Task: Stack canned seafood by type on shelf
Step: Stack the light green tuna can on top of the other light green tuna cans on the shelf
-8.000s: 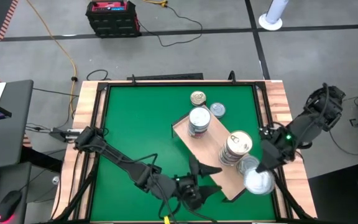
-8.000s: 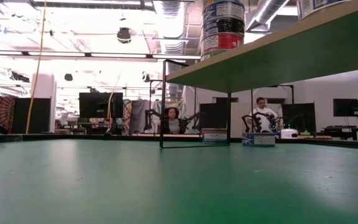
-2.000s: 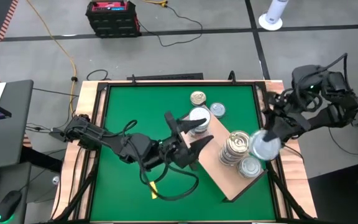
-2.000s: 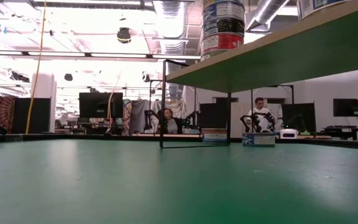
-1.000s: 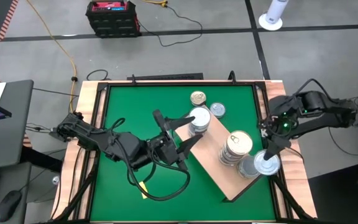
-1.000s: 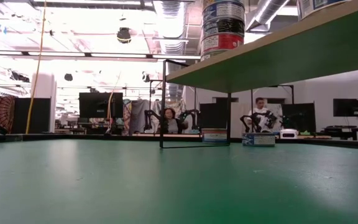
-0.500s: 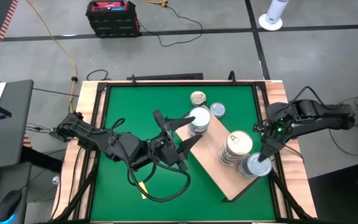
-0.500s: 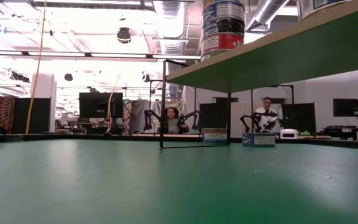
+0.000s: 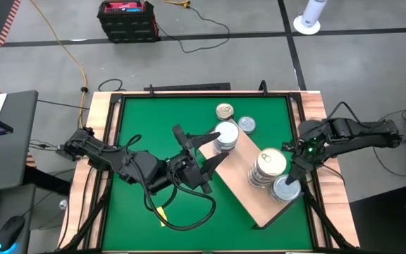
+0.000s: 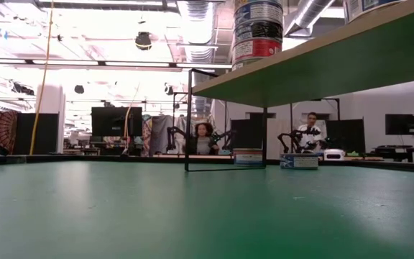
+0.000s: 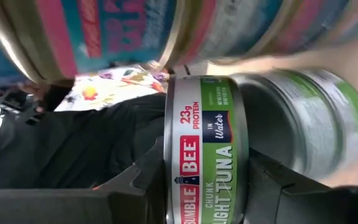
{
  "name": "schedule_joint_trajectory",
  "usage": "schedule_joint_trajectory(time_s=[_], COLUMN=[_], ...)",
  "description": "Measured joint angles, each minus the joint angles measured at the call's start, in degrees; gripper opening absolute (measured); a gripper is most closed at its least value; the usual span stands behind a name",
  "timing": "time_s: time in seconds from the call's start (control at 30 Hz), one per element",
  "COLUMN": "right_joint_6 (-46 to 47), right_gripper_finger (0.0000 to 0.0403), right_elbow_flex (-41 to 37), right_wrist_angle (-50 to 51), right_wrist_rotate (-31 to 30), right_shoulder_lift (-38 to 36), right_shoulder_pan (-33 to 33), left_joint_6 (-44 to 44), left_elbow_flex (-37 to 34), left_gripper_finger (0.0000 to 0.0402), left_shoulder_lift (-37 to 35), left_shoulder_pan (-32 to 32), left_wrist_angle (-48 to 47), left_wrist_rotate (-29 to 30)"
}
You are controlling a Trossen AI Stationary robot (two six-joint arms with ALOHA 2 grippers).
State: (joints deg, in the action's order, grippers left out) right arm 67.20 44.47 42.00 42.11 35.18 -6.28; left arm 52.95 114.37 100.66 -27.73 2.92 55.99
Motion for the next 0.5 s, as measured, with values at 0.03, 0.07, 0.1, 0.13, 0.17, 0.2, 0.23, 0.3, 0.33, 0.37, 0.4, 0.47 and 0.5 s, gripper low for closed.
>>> schedule_joint_trajectory(time_s=[0.03, 0.07, 0.1, 0.13, 0.17, 0.2, 0.23, 0.3, 0.33, 0.37, 0.4, 0.47, 0.5], right_joint_6=[0.3, 0.3, 0.0, -0.7, -1.0, -1.1, -1.1, -1.2, -1.2, -1.2, -1.2, -1.2, -1.2], right_gripper_finger=[0.0175, 0.0172, 0.0170, 0.0169, 0.0170, 0.0172, 0.0177, 0.0194, 0.0204, 0.0217, 0.0229, 0.0253, 0.0264], right_elbow_flex=[-0.3, -0.7, -0.7, -0.7, -0.7, -0.7, -0.7, -0.7, -0.8, -0.8, -0.8, -0.8, -0.8], right_wrist_angle=[-0.4, -1.1, -1.1, -1.0, -0.8, -0.4, 0.1, 2.5, 3.5, 4.2, 4.9, 4.7, 4.7], right_wrist_rotate=[0.0, 0.0, 0.0, 0.0, 0.0, 0.0, 0.0, -0.2, -0.2, -0.2, -0.2, -0.2, -0.2], right_shoulder_lift=[0.0, 0.0, 0.0, 0.0, 0.0, 0.2, 0.4, 0.5, 0.5, 0.6, 0.5, 0.4, 0.4], right_shoulder_pan=[0.0, 0.0, 0.0, 0.0, -0.1, -0.2, -0.2, -0.2, -0.3, -0.5, -0.7, -1.0, -1.2], left_joint_6=[0.0, 0.0, 0.0, 0.0, 0.0, 0.0, 0.2, 0.8, 1.0, 1.0, 1.0, 1.0, 1.0], left_elbow_flex=[0.0, 0.0, 0.0, 0.0, 0.0, 0.0, 0.0, 0.0, 0.0, 0.0, 0.0, 0.0, 0.0], left_gripper_finger=[0.0249, 0.0249, 0.0249, 0.0249, 0.0249, 0.0249, 0.0249, 0.0249, 0.0249, 0.0249, 0.0249, 0.0249, 0.0249], left_shoulder_lift=[0.0, 0.0, 0.0, 0.0, 0.0, 0.0, 0.0, 0.0, 0.0, 0.0, 0.0, 0.0, 0.0], left_shoulder_pan=[0.0, 0.0, 0.0, 0.0, 0.0, 0.0, 0.0, 0.0, 0.0, 0.0, 0.0, 0.0, 0.0], left_wrist_angle=[0.0, 0.0, 0.0, 0.0, 0.0, 0.0, 0.0, 0.0, 0.0, 0.0, 0.0, 0.0, 0.0], left_wrist_rotate=[0.1, 0.1, 0.1, 0.1, 0.1, 0.1, 0.1, 0.1, 0.1, 0.2, 0.2, 0.2, 0.2])
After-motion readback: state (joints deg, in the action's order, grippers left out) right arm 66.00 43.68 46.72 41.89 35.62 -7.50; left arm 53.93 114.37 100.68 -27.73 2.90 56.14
